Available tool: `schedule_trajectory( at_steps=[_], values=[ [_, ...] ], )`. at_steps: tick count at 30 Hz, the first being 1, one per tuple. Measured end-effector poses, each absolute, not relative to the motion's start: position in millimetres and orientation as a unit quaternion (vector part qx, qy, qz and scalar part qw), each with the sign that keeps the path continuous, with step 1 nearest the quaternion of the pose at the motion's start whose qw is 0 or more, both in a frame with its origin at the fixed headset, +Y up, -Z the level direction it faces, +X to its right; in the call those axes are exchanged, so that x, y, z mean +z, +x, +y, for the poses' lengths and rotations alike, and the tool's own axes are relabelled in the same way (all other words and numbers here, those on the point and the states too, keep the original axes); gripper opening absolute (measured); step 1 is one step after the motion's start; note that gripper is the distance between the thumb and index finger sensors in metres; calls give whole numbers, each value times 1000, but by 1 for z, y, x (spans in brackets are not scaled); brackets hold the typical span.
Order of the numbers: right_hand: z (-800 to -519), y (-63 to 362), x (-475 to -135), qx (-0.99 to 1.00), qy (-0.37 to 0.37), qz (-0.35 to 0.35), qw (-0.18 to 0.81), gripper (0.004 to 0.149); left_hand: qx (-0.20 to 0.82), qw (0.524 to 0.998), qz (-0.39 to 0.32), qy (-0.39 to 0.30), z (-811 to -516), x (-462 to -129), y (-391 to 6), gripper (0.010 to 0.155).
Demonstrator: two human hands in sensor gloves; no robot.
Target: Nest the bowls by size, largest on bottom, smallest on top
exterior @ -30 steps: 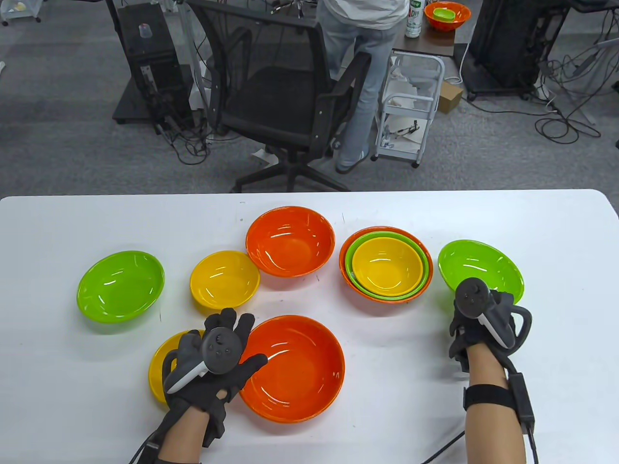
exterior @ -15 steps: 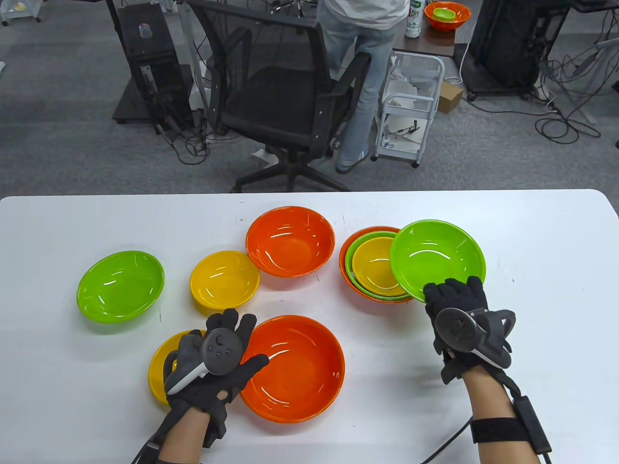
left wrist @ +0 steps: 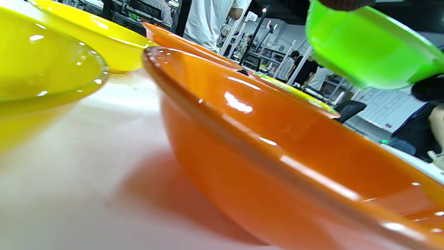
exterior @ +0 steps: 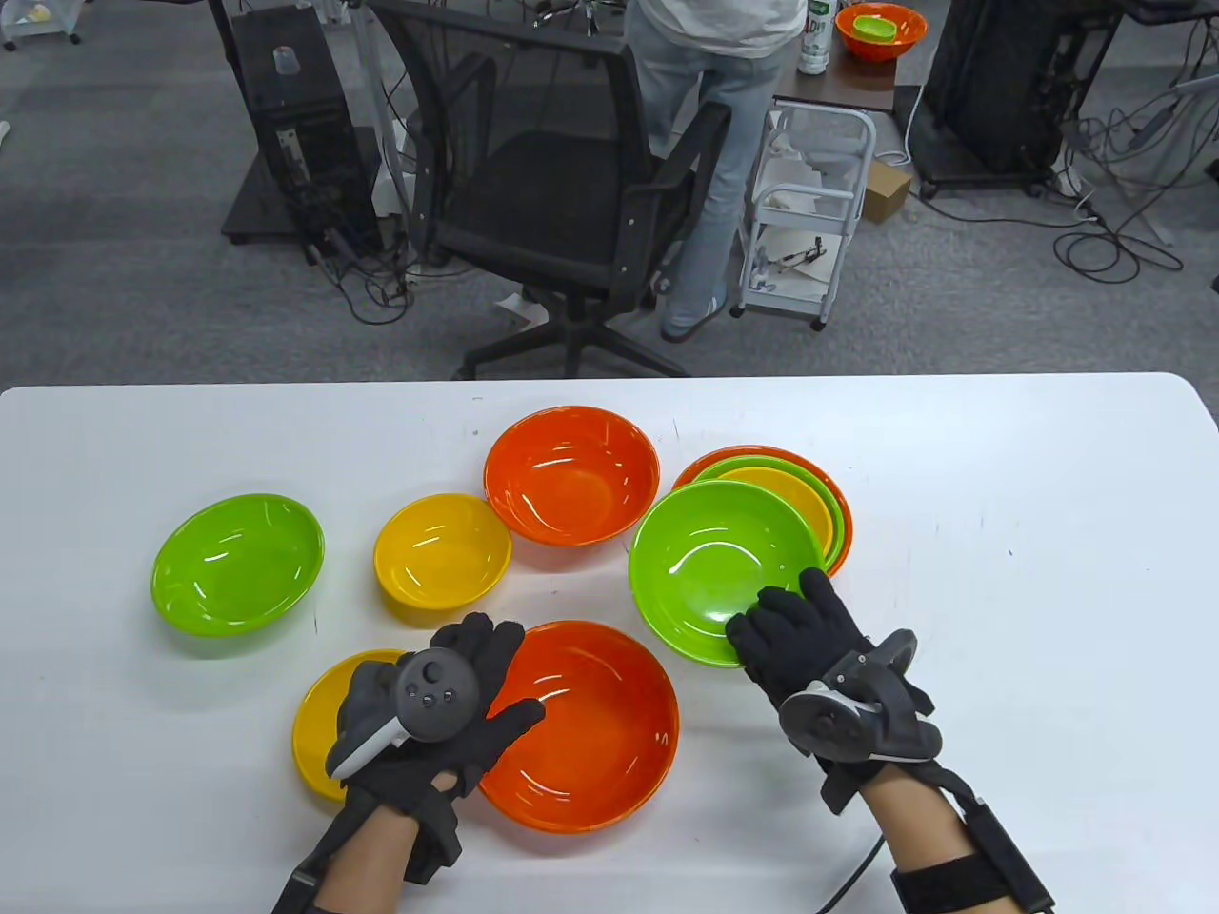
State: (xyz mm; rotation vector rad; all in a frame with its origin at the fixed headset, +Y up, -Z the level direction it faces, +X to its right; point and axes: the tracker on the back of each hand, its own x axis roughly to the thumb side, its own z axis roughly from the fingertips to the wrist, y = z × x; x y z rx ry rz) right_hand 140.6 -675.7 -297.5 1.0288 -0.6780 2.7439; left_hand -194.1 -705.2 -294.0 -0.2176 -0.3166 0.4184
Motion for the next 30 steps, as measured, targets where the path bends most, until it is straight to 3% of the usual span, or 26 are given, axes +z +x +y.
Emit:
schedule_trajectory(
  at_steps=[8, 16, 30],
  values=[
    [-683, 119, -286, 885, 398, -227, 81, 41, 272, 948, -154, -61, -698, -294, -192, 79],
    [-687, 102, -275, 865, 438, -226, 88, 41, 394, 905, -126, -99, -699, -296, -188, 81],
    [-695, 91, -269, 849, 467, -230, 90, 41, 393, 913, -68, -86, -698, -300, -183, 74]
  ],
)
